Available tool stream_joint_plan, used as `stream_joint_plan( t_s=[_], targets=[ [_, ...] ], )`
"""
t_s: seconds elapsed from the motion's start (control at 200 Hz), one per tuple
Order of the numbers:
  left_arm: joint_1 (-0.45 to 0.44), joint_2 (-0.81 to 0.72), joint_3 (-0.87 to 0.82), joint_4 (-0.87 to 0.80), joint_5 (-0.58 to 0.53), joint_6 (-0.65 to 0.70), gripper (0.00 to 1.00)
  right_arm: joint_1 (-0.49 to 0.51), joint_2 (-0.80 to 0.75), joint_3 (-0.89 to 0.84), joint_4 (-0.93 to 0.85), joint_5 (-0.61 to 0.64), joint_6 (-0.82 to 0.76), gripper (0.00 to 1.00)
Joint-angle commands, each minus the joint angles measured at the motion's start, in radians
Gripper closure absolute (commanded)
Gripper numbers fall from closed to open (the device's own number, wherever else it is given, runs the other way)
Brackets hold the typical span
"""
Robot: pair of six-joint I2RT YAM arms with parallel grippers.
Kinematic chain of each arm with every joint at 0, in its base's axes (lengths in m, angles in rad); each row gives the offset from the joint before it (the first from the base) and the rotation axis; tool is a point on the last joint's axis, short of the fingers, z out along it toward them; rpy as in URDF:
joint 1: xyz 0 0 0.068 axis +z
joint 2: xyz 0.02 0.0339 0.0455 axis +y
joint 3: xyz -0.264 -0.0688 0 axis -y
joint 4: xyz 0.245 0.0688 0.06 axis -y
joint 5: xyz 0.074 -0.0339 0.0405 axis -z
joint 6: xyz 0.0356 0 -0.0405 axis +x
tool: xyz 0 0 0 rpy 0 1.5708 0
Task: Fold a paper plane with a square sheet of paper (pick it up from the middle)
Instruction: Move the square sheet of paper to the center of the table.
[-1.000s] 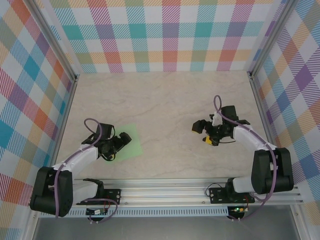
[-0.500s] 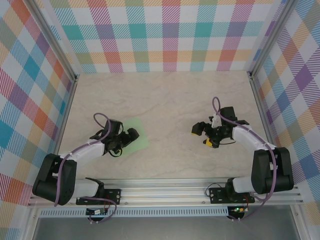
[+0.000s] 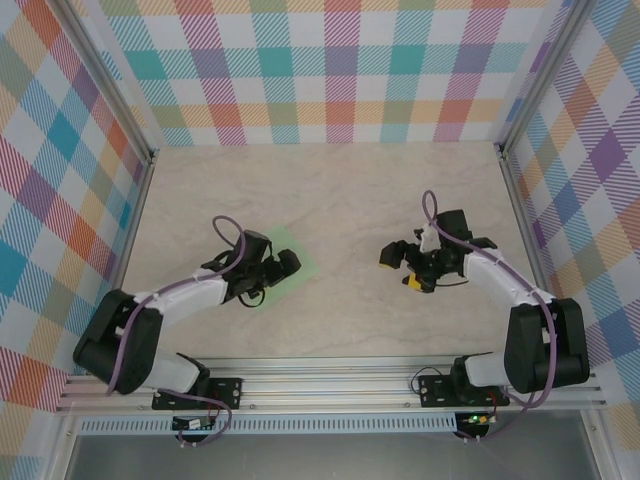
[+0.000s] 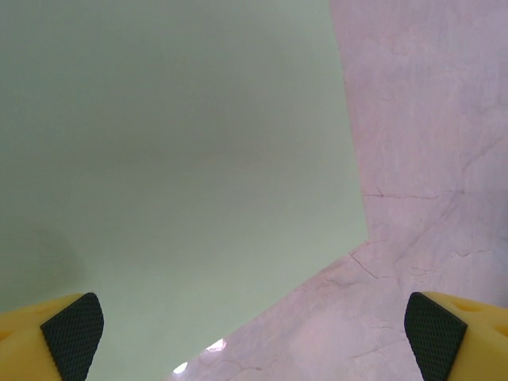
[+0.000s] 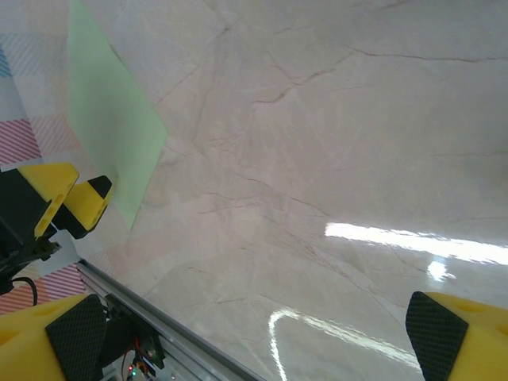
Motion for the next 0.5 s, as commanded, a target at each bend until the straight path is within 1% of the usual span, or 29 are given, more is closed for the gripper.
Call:
stream_joint_plan(
  t_s=[0.0, 0.05, 0.145, 0.295, 0.39, 0.495],
  targets=[
    [0.011, -0.181, -0.017, -0.131, -0.153, -0.016, 0.00, 0.082, 0.062, 0.102, 0.053, -0.018, 0.040, 0.00],
    [0.031, -0.257, -0.035, -0.205, -0.180, -0.009, 0.00, 0.136, 0.115, 0.152, 0.067, -0.008, 0.051, 0.00],
    [0.069, -0.399, -0.084, -0.293, -0.218, 0.010, 0.00, 0.242, 0.234, 0.280, 0.064, 0.038, 0.075, 0.00],
    [0.119, -0.595, -0.166, -0.359, -0.227, 0.011, 0.00, 0.356, 0.443, 0.499, 0.064, 0.036, 0.102, 0.01],
    [0.126, -0.650, -0.175, -0.409, -0.216, 0.025, 0.00, 0.409, 0.566, 0.655, 0.021, 0.039, 0.098, 0.02],
    [0.130, -0.657, -0.161, -0.465, -0.209, 0.050, 0.00, 0.454, 0.685, 0.817, -0.031, 0.034, 0.091, 0.02]
  ],
)
